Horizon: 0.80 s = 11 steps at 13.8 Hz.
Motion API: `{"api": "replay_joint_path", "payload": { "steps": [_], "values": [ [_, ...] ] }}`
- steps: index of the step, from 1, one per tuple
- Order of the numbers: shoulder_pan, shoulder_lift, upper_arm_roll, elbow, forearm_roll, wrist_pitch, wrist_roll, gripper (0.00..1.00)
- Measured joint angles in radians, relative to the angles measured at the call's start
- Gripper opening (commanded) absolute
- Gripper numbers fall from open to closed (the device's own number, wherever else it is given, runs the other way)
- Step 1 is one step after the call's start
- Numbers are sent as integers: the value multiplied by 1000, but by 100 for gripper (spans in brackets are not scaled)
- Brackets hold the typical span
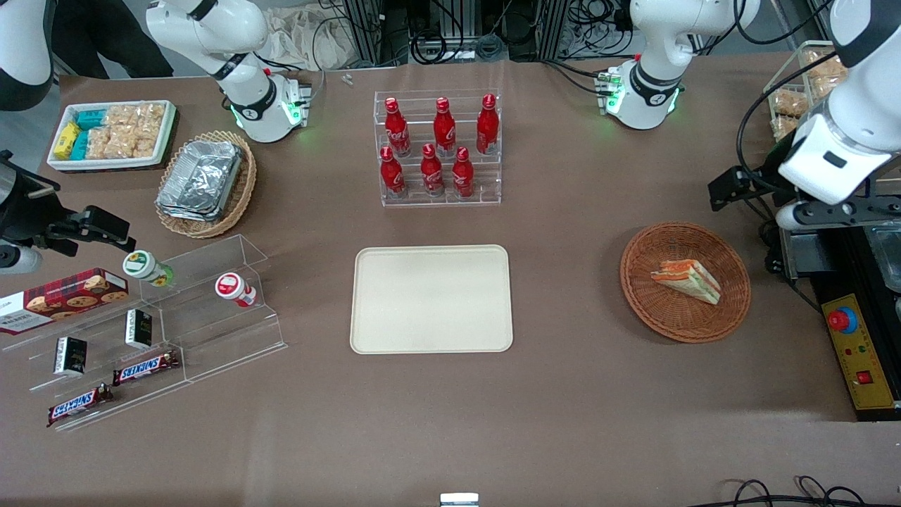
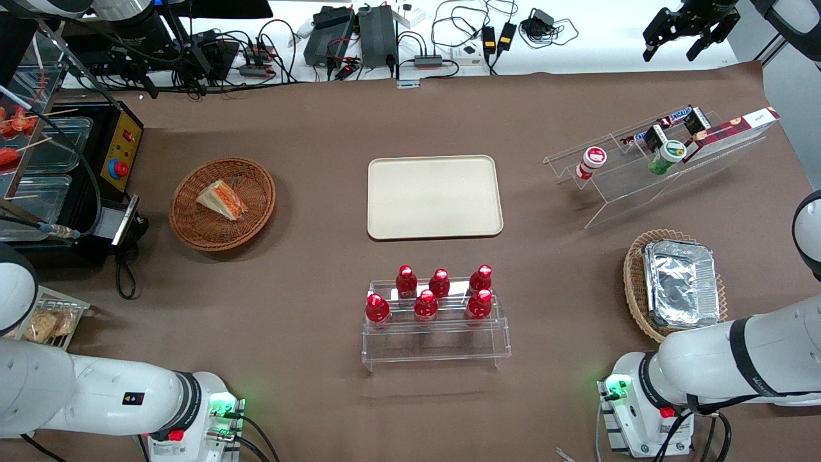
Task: Place sandwich from basket to tray
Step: 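Move the left gripper down toward the wrapped sandwich in the wicker basket, then close the left gripper on the wrapped triangular sandwich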
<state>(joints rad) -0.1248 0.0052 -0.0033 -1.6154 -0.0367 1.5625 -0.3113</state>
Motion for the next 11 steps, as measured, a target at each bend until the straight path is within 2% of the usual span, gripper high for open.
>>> {"api": "replay_joint_path", "payload": {
  "steps": [4, 7, 11],
  "values": [
    [37, 123, 16, -6, 2, 7, -413, 100],
    [76, 216, 32, -44, 2, 94, -557, 100],
    [135, 221, 36, -260, 1, 352, -670, 100]
  ]
}}
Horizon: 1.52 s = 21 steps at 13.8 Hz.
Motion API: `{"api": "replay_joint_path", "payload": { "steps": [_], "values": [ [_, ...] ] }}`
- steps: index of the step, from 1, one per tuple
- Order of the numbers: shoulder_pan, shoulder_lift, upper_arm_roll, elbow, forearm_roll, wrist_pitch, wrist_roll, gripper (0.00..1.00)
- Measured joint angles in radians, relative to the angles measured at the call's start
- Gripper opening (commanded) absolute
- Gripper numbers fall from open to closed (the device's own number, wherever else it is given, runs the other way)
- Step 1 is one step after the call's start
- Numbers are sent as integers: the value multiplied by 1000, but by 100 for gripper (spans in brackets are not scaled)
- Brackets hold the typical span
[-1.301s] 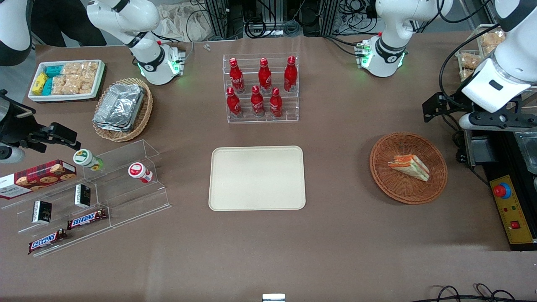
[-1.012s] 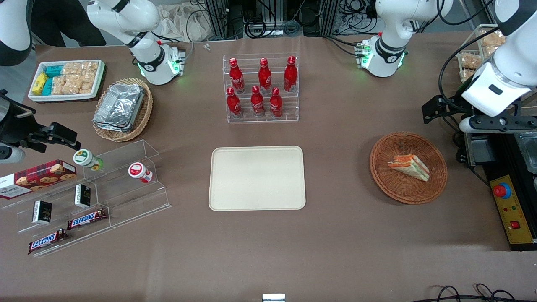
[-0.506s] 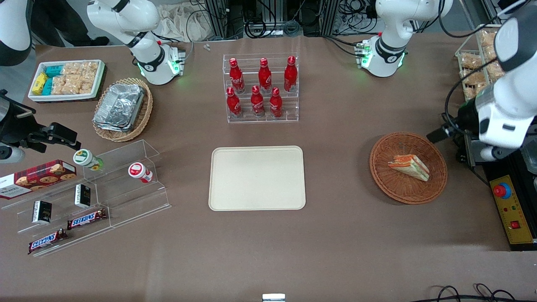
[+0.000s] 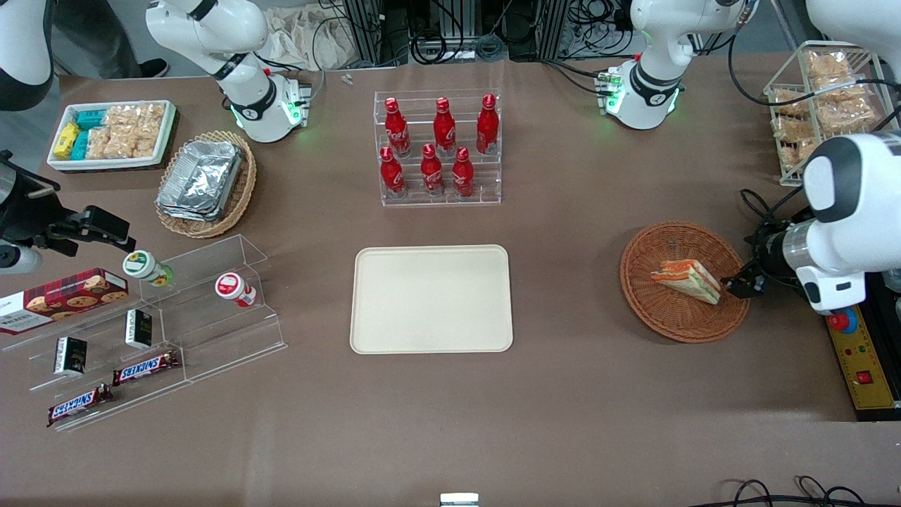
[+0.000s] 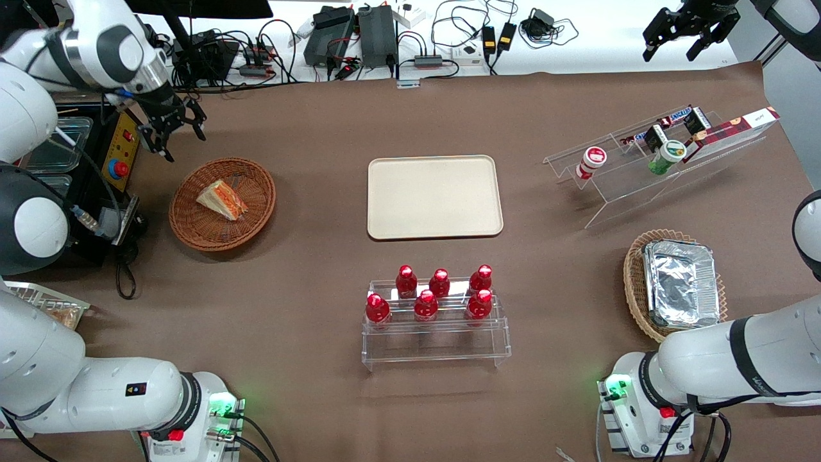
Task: Place sandwich from basket to tray
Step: 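Close the left gripper on the wrapped triangular sandwich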
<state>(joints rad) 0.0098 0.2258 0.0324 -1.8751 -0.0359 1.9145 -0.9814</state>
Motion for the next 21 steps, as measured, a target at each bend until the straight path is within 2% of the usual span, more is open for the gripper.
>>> {"api": "replay_joint_path", "payload": {
  "steps": [2, 5, 15, 16, 17, 18, 19, 20, 21],
  "values": [
    [-3, 12, -2, -117, -1, 154, -63, 100],
    [15, 61, -1, -213, -9, 262, -110, 100],
    [26, 99, -16, -230, -47, 332, -111, 100],
    [20, 109, -18, -230, -48, 340, -111, 92],
    [16, 118, -21, -230, -48, 348, -113, 74],
    [15, 123, -21, -230, -49, 353, -114, 53],
    [15, 126, -21, -230, -49, 356, -114, 22],
    [15, 127, -21, -230, -49, 360, -116, 0],
    [15, 127, -21, -230, -49, 362, -116, 0]
  ]
}}
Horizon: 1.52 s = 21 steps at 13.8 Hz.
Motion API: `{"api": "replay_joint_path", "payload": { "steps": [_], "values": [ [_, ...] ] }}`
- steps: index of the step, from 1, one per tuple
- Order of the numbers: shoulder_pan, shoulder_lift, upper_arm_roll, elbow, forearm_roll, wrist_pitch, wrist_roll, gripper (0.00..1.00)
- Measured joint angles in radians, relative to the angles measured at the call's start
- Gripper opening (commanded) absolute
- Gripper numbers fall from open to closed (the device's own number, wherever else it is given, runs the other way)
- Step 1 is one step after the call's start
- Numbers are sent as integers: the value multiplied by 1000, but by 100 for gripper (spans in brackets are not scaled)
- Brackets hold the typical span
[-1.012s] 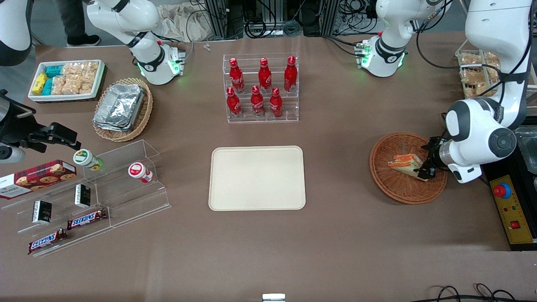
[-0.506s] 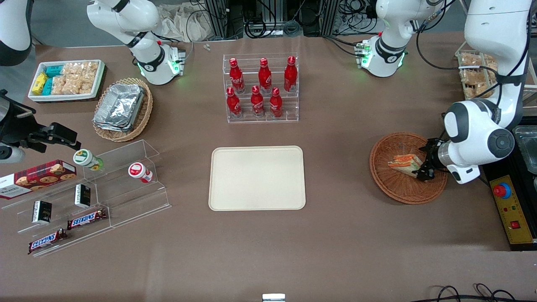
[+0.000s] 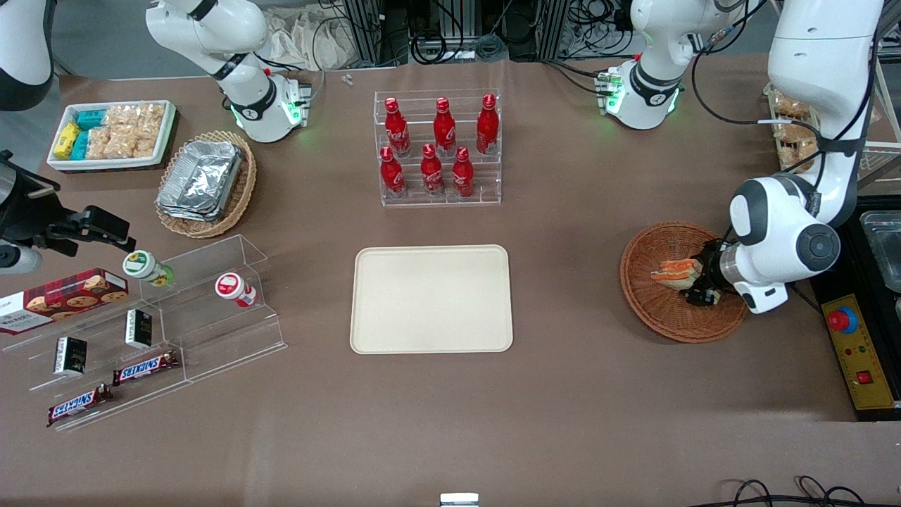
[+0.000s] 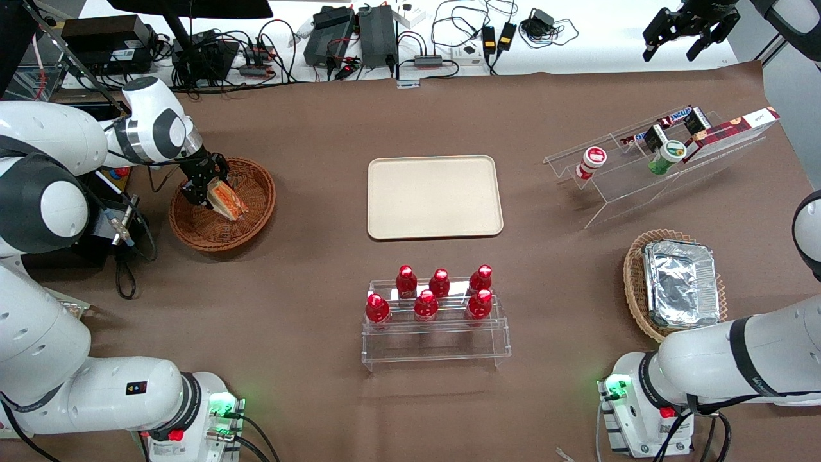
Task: Place sandwich from basket to tray
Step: 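Close the left gripper on the wrapped triangular sandwich, then lift the sandwich out of the basket with the left gripper, then carry the sandwich over the cream tray and lower it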
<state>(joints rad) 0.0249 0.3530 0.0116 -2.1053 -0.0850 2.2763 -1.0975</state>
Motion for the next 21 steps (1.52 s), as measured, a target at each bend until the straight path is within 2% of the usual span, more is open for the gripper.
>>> {"api": "replay_joint_path", "payload": {
  "steps": [4, 8, 11, 14, 17, 19, 21],
  "values": [
    [-1, -31, -6, 49, 0, -63, 41, 0],
    [-6, -160, -26, 259, 0, -427, 190, 0],
    [-14, -195, -123, 395, 0, -613, 459, 0],
    [-24, -178, -254, 413, 10, -623, 580, 0],
    [-112, -104, -387, 448, 148, -616, 606, 0],
    [-200, -28, -408, 490, 182, -601, 605, 0],
    [-256, 56, -408, 528, 186, -546, 605, 0]
  ]
}}
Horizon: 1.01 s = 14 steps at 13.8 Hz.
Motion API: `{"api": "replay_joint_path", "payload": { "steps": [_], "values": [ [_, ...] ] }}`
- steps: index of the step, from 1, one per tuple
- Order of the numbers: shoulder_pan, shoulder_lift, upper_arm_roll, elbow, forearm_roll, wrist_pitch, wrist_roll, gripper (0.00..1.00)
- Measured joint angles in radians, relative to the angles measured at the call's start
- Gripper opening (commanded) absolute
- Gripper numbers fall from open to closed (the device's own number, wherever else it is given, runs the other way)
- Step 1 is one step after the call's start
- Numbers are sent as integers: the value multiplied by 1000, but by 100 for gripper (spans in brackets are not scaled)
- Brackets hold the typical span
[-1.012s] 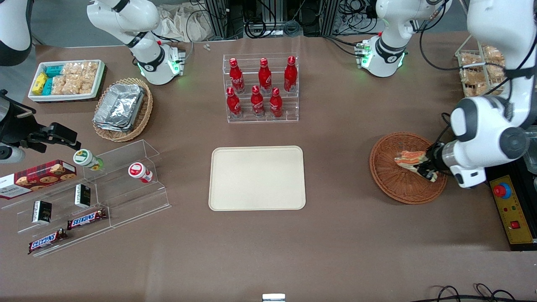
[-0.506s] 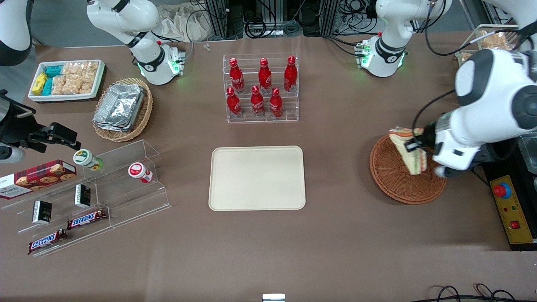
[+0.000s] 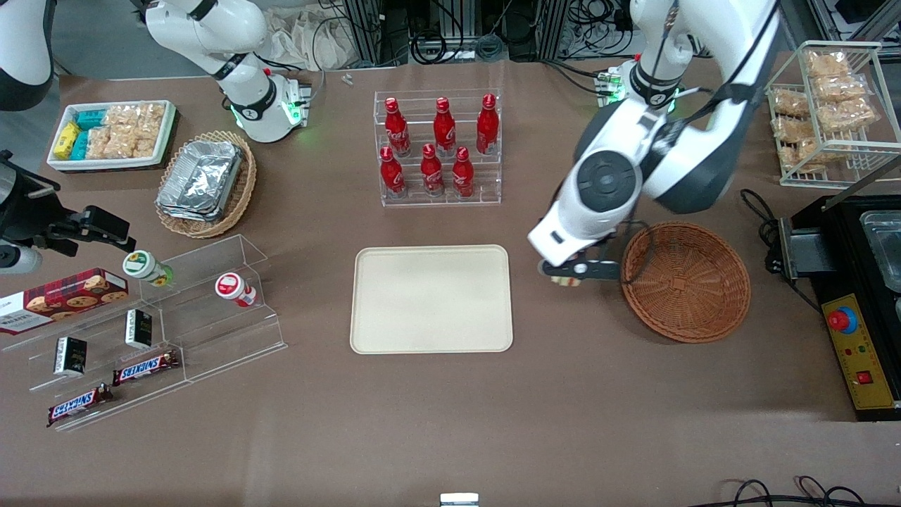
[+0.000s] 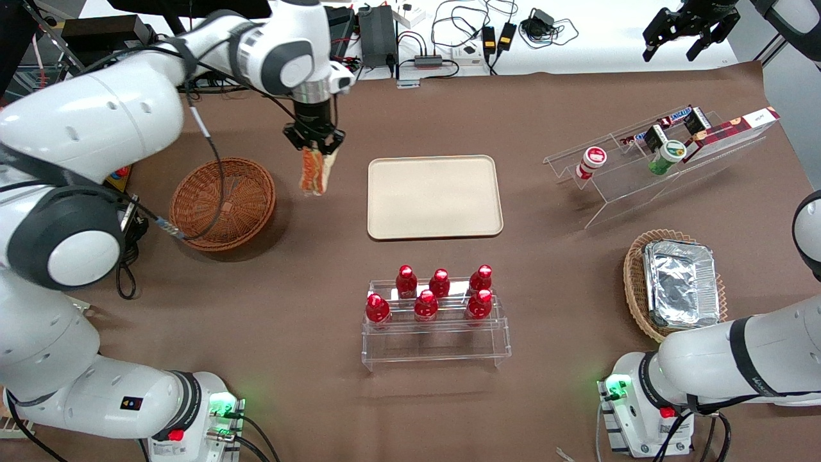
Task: Place sandwich from basket to tray
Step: 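Carry the sandwich over the cream tray and lower it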
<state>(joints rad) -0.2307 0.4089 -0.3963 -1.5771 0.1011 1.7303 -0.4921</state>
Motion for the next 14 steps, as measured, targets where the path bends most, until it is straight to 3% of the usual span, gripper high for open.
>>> {"api": "replay_joint_path", "payload": {
  "steps": [10, 11, 12, 14],
  "values": [
    [-151, 360, 25, 55, 51, 399, -232, 2],
    [-160, 370, 31, 64, 77, 405, -263, 37],
    [-167, 372, 31, 69, 106, 402, -298, 99],
    [-178, 372, 32, 72, 156, 402, -360, 100]
  ]
}}
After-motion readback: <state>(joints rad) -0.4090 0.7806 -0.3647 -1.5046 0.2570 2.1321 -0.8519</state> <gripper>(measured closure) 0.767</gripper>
